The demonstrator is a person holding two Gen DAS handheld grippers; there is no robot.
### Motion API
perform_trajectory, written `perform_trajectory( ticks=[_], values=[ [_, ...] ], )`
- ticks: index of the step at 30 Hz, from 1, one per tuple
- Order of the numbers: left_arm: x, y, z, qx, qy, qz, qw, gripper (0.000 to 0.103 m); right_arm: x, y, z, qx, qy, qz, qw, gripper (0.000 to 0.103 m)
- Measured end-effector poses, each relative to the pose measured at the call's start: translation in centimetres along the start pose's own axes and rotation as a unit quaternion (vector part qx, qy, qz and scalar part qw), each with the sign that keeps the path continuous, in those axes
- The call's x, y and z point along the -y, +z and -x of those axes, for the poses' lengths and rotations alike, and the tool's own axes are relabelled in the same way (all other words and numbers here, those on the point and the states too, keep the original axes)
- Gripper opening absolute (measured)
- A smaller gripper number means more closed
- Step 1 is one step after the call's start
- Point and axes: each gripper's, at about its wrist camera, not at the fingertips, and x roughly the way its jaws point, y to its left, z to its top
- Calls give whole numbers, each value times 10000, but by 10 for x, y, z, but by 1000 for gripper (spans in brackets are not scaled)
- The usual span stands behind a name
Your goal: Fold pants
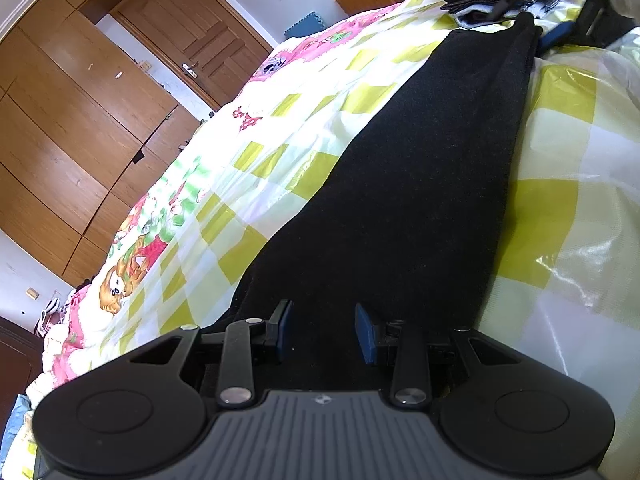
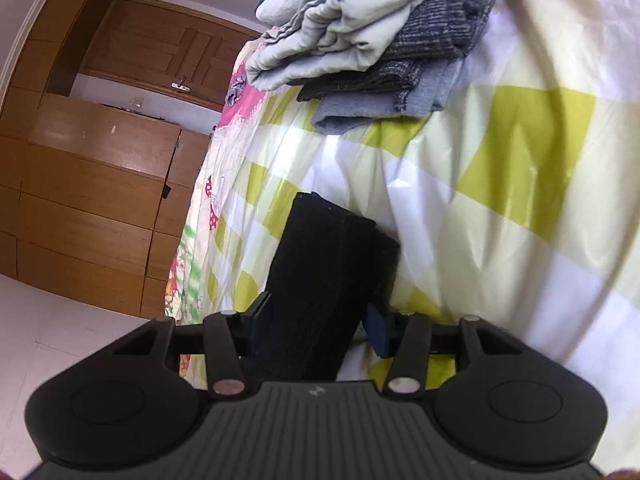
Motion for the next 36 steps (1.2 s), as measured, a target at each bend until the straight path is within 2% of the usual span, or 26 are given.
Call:
perform_trajectory(
  ticks=[5, 8, 11, 13, 15, 16, 17, 19, 22, 24, 25, 27, 28, 29, 30, 33, 36],
  values=[
    [-2, 0, -1, -8, -19, 53, 10000, 49, -7, 0, -17, 53, 248, 178, 9995, 53],
    [-2, 0, 0, -8, -13, 46, 10000, 49, -10, -6, 0, 46, 751, 240, 9969, 53],
    [-2, 0, -2, 10, -16, 33, 10000, 49, -17, -8, -15, -58, 586, 712, 9957, 53],
    [-2, 1, -4, -13, 21, 32, 10000, 49, -18, -9, -37, -209, 505, 695, 9961, 51],
    [-5, 2, -4, -48, 17, 129, 9999, 49, -23, -11, -50, -254, 356, 750, 9962, 31],
    [-6, 1, -5, -79, -5, 186, 9998, 49, -27, -11, -52, -338, 298, 739, 9962, 10],
    [-6, 1, -6, -140, -51, 224, 9996, 49, -30, -11, -51, -444, 365, 684, 9960, 6],
    [-4, 0, -8, -258, -163, 220, 9993, 48, -36, -7, -38, -386, 589, 643, 9954, 6],
    [-2, 0, 1, -119, -387, 253, 9989, 46, -49, -3, -19, -251, 664, 708, 9950, 6],
    [-4, 2, 10, 60, -604, 369, 9975, 47, -56, 0, -6, -80, 609, 843, 9945, 6],
    [-5, 1, 14, 133, -587, 393, 9974, 50, -58, 2, -1, 26, 539, 888, 9946, 6],
    [-8, -1, 20, 259, -386, 392, 9982, 50, -56, 7, 5, 191, 262, 922, 9952, 6],
    [-12, -5, 21, 281, -259, 459, 9982, 50, -56, 8, 5, 228, -5, 1111, 9935, 6],
    [-19, -9, 20, 257, -160, 603, 9977, 50, -58, 9, 3, 183, -345, 1300, 9908, 6],
    [-28, -15, 17, 176, -122, 771, 9968, 50, -56, 10, 3, 104, -466, 1298, 9904, 6],
    [-50, -38, -1, -301, -45, 1192, 9924, 51, -57, 8, 8, 140, -588, 1396, 9884, 6],
    [-68, -38, 0, -184, 5, 1341, 9908, 52, -60, 4, 7, 140, -654, 1497, 9865, 6]
  ],
)
